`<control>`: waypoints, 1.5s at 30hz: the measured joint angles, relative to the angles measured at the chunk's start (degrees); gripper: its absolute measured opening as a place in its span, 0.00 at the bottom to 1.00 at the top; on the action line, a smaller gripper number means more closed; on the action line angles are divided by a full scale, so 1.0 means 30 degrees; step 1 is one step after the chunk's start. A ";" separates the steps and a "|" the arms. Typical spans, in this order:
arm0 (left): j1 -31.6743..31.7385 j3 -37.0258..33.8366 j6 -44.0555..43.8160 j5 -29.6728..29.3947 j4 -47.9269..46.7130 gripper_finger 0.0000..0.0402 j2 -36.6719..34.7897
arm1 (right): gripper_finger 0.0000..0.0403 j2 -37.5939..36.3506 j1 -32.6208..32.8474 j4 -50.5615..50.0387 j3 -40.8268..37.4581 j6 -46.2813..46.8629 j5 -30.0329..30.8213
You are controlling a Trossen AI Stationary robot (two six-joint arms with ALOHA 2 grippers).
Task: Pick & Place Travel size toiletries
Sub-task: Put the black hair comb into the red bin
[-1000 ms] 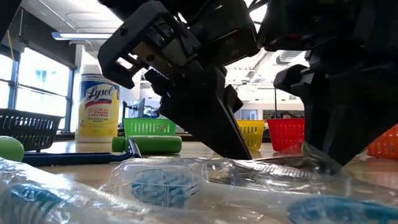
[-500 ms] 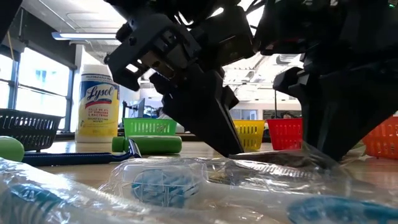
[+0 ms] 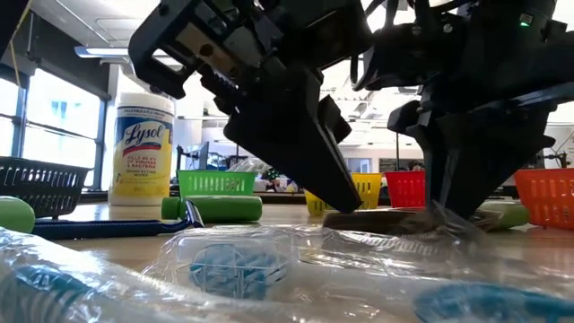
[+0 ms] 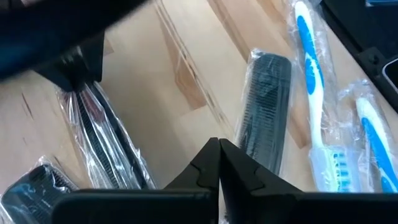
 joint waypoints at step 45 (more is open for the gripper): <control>-0.0568 -0.0066 0.0599 -0.4098 -0.0438 0.00 -0.0962 | 0.23 -0.1129 -0.0130 -0.0703 0.0029 -0.1087 0.0018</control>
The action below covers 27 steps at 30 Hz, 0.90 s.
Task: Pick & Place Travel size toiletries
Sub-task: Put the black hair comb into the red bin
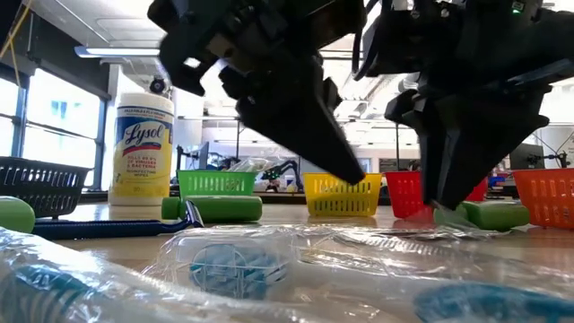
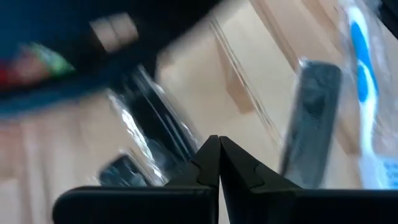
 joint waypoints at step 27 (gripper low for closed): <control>-0.0102 -0.0051 0.0867 -0.3081 0.0075 0.58 0.1439 | 0.42 -0.0048 -0.1188 0.4905 -0.2914 0.0277 -0.5901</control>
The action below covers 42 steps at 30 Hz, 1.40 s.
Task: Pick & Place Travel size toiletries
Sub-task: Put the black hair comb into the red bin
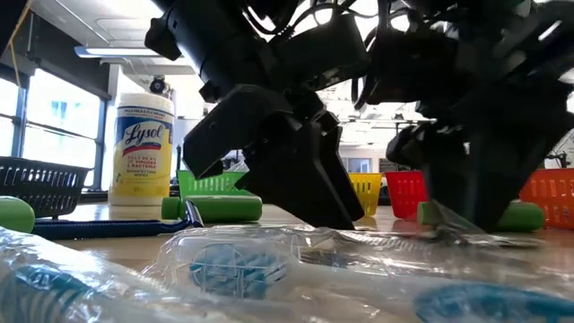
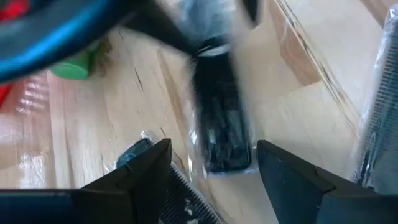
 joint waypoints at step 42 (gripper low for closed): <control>-0.0133 0.0007 0.3439 0.2389 -0.0220 0.02 0.0597 | 0.46 -0.0708 0.1018 -0.0371 -0.0073 0.0836 0.2998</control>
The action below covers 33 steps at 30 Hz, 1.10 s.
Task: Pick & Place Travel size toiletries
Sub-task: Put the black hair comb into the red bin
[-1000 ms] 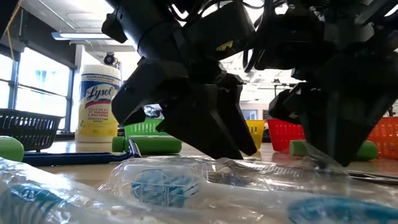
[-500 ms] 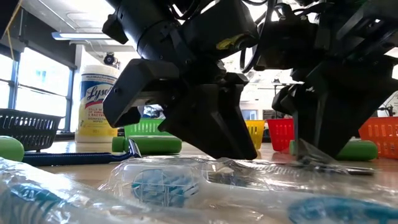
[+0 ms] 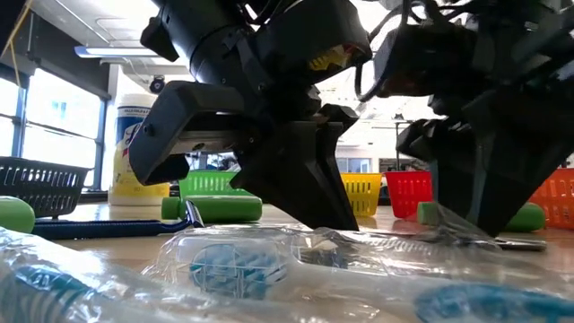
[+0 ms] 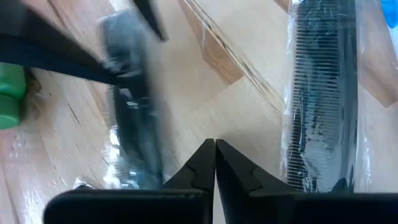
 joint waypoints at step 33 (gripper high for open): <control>-0.1761 -0.0058 -0.1038 -0.0137 -0.3007 0.01 -0.2467 | 0.48 0.1476 0.0614 -0.2104 0.0181 0.0221 0.3240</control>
